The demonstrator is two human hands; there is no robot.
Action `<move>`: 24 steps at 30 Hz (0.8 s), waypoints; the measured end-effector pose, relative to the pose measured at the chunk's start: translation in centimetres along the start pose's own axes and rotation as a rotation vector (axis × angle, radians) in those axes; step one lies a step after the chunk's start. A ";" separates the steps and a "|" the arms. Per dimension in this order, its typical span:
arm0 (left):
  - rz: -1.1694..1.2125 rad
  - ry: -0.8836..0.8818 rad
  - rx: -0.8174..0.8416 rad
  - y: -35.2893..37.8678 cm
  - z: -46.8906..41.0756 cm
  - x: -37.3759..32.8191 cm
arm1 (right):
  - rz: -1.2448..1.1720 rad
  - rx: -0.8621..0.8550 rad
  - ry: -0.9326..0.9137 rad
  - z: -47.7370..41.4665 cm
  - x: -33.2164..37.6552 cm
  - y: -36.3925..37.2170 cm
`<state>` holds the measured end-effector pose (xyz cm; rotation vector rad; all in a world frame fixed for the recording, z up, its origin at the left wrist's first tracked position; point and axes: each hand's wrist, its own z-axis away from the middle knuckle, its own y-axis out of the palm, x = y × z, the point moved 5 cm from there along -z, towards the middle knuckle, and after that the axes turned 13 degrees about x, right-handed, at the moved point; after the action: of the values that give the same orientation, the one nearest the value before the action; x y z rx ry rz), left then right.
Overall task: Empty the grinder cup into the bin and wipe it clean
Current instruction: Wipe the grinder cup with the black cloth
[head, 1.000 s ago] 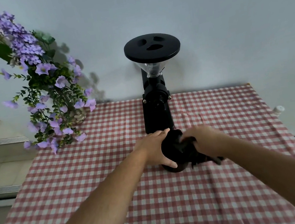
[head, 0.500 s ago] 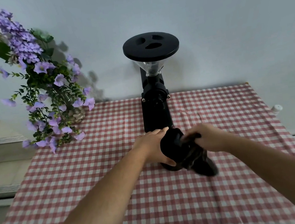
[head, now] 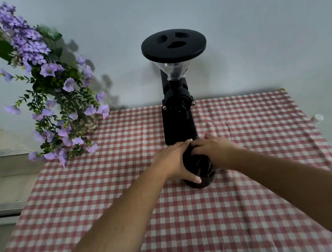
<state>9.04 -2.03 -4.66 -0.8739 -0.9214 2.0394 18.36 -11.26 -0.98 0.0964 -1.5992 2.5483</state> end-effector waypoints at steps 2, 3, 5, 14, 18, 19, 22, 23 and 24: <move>0.014 -0.005 -0.004 0.1 0.0 0.1 | -0.024 -0.004 0.052 -0.4 0.2 -0.4; 0.011 -0.007 0.003 0.1 0.0 0.1 | -0.096 -0.019 0.067 -0.4 0.7 -0.1; -0.009 -0.014 0.005 0.1 -0.1 0.2 | -0.328 -0.090 0.077 0.5 2.0 1.3; -0.037 -0.005 0.016 0.0 -0.1 -0.1 | -0.631 -0.136 -0.050 5.2 0.8 4.0; -0.029 -0.017 0.039 0.0 0.2 -0.3 | -0.379 0.093 0.063 5.0 -2.4 3.2; -0.025 -0.018 0.042 0.0 0.2 -0.3 | -0.376 0.076 0.090 4.9 -3.1 2.1; -0.013 0.003 0.047 -0.2 0.2 -0.3 | -0.493 -0.309 0.061 4.2 -3.9 -2.1; -0.015 0.006 0.048 -0.2 0.1 -0.4 | -0.550 -0.430 0.041 4.1 -3.7 -2.5; -0.024 0.000 0.048 -0.2 0.1 -0.4 | -0.614 -0.468 0.048 3.9 -3.4 -1.9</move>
<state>9.21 -2.26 -4.32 -0.8333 -0.8749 2.0321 21.96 -14.26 1.96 0.4003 -1.7564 1.6777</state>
